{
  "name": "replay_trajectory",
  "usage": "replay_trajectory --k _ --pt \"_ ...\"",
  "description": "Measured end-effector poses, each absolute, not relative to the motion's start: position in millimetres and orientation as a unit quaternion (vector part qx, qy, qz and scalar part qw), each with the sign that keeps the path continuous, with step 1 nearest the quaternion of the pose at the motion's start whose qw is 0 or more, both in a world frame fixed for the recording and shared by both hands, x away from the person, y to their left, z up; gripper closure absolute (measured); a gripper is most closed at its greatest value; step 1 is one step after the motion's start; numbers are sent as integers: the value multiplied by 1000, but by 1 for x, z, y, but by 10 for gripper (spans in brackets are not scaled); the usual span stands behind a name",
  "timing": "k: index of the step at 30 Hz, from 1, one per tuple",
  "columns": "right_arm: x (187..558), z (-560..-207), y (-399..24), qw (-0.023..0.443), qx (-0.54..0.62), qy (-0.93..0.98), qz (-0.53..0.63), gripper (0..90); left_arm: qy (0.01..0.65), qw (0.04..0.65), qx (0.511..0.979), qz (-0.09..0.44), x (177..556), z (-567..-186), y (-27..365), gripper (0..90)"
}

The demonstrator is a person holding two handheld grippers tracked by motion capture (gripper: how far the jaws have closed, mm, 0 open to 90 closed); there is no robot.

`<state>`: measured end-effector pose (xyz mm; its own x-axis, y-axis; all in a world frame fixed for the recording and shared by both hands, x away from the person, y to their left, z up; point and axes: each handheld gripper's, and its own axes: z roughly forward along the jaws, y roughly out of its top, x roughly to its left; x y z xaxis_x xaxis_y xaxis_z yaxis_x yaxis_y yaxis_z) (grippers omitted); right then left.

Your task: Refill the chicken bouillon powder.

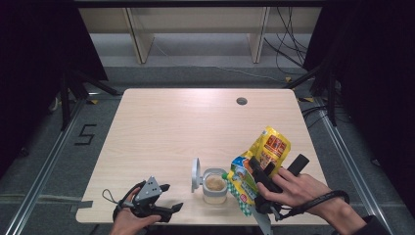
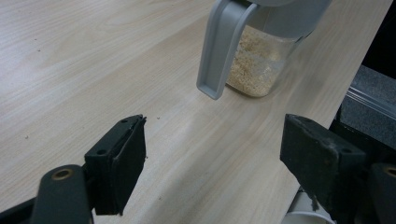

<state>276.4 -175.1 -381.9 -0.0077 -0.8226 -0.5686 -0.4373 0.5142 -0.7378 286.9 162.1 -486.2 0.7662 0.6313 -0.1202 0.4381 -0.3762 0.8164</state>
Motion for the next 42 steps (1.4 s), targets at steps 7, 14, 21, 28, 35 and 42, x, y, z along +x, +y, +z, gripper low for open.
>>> replay_trajectory --k 7,14,21,28,35,42 --pt "277 -382 -176 533 -458 688 -181 698 325 454 823 106 287 -486 162 221" --pt "277 -383 -176 533 -458 688 -180 698 326 453 823 106 287 -486 162 222" --pt "277 -383 -175 532 -459 688 -180 699 322 448 827 106 287 -485 163 223" --pt "277 -383 -175 534 -459 687 -179 699 322 448 827 105 287 -485 163 223" --pt "277 -383 -175 534 -460 687 -179 699 321 448 827 105 287 -485 163 224" --pt "277 -383 -175 534 -458 688 -178 700 324 452 824 106 287 -486 163 224"
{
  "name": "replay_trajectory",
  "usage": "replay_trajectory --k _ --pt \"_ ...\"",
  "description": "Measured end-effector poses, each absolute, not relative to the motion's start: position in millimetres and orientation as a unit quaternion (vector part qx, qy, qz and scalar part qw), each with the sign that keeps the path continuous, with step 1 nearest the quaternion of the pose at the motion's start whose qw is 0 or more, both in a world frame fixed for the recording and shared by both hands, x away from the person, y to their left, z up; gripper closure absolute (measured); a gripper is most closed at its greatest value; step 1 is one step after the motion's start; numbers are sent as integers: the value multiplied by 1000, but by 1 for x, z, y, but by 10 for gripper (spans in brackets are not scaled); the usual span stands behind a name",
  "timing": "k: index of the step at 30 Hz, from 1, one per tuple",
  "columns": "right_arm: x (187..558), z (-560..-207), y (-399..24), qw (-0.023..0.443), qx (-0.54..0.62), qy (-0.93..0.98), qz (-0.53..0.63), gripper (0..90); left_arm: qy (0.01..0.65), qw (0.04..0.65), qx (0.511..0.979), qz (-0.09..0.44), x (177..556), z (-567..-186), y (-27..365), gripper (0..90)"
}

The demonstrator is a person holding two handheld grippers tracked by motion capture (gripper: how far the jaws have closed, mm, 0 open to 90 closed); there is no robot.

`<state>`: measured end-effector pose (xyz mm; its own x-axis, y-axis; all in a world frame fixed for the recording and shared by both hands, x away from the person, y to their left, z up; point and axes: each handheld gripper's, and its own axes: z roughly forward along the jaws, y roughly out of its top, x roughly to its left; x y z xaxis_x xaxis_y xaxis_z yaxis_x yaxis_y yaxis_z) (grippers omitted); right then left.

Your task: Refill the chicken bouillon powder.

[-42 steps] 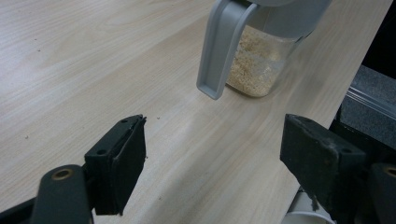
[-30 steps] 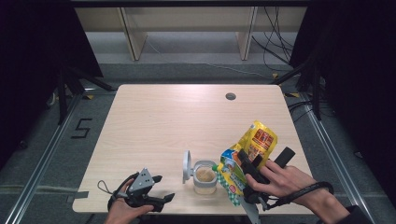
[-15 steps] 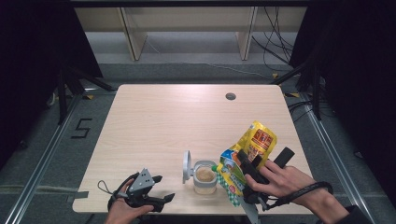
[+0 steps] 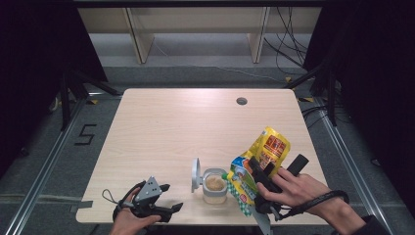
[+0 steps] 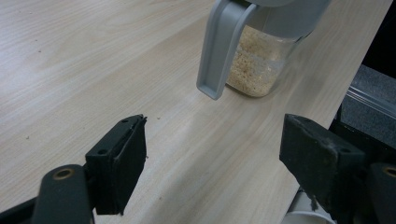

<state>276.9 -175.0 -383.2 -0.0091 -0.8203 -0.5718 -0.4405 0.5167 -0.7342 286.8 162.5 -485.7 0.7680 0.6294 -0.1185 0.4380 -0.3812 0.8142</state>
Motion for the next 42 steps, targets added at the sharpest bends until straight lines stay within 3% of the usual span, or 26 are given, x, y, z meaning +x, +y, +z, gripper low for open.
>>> replay_trajectory --k 42 --pt "277 -383 -176 531 -458 689 -179 703 324 452 824 106 287 -486 163 224"
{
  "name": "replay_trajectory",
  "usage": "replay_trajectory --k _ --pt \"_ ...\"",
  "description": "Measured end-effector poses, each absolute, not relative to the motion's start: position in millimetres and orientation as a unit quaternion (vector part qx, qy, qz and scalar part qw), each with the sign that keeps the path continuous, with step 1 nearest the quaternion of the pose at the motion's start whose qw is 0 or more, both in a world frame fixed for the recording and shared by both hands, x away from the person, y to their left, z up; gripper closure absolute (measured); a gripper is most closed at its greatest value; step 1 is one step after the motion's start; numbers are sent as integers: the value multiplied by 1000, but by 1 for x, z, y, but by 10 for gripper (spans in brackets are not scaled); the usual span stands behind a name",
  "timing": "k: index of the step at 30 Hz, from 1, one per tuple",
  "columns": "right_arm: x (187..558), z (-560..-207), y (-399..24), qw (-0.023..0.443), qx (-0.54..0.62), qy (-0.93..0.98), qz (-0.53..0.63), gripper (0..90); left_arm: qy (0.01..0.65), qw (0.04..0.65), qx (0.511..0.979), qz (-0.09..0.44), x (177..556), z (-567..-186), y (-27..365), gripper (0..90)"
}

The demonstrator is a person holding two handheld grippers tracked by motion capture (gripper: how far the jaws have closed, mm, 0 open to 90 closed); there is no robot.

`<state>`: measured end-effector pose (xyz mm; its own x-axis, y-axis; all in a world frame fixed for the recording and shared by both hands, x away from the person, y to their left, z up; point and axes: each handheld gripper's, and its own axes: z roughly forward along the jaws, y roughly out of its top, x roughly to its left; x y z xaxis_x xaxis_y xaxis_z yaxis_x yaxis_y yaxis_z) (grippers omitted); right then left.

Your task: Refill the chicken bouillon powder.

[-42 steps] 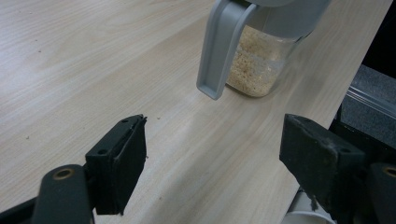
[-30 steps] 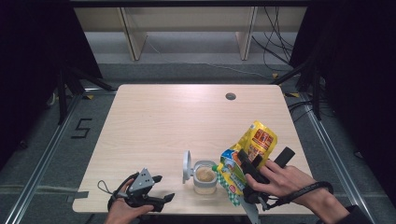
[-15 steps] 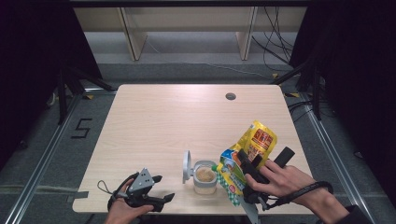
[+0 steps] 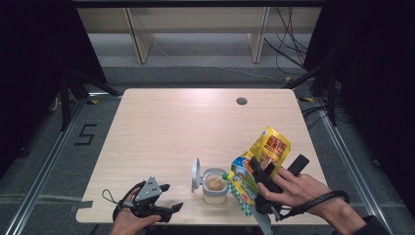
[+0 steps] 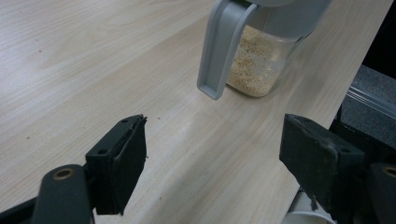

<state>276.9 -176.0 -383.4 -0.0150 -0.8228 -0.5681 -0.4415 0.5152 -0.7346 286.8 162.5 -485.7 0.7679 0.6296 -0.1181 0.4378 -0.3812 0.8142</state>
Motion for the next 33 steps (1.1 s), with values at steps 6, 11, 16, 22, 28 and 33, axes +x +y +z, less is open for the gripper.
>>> replay_trajectory --k 6,11,16,22,28,33 --pt "277 -385 -176 532 -457 690 -178 704 324 452 824 106 287 -486 162 224" --pt "277 -385 -176 532 -457 691 -176 704 325 454 823 107 287 -486 162 224" --pt "277 -385 -177 532 -459 688 -179 709 325 453 823 107 287 -486 162 224" --pt "276 -385 -177 533 -458 689 -178 710 325 454 823 107 287 -486 162 224" --pt "277 -386 -177 532 -459 688 -179 711 324 452 824 106 287 -486 163 224" --pt "277 -386 -177 532 -458 690 -177 712 325 453 823 107 287 -486 162 224"
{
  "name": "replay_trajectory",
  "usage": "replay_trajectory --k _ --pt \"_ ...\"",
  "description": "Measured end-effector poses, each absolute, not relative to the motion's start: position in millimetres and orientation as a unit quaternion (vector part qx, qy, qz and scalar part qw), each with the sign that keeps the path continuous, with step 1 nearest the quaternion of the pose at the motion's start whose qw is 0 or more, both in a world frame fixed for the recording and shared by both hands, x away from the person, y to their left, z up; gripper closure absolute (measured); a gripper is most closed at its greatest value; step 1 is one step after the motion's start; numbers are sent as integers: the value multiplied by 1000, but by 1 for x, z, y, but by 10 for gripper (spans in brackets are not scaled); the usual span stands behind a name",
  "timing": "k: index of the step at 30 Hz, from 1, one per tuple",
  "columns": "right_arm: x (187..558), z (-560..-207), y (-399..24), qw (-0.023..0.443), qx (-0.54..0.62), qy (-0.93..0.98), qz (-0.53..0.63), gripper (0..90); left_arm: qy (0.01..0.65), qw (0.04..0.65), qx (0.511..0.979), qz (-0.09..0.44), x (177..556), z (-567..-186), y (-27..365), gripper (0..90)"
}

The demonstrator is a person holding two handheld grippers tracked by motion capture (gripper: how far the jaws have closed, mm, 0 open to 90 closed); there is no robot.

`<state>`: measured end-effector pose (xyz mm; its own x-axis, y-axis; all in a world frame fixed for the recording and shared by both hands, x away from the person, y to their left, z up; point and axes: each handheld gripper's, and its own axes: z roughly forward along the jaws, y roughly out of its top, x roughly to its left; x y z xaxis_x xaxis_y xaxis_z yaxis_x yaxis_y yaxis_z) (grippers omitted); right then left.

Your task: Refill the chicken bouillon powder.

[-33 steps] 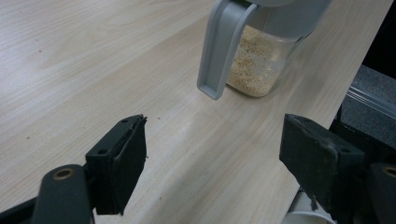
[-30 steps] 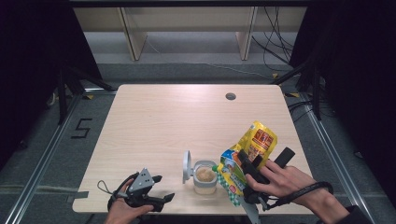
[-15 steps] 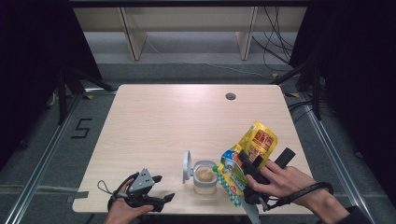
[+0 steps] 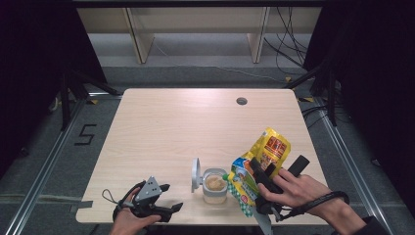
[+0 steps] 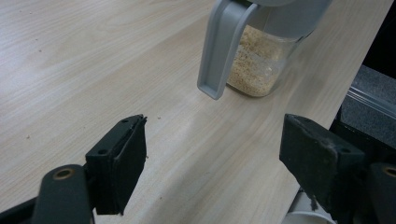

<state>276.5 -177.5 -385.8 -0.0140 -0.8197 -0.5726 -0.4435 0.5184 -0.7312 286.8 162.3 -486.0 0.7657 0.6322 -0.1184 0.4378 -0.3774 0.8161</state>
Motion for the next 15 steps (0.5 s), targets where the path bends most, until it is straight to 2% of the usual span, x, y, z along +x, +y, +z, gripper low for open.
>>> replay_trajectory --k 15 --pt "276 -387 -179 532 -456 691 -176 713 323 448 827 108 287 -486 164 224"
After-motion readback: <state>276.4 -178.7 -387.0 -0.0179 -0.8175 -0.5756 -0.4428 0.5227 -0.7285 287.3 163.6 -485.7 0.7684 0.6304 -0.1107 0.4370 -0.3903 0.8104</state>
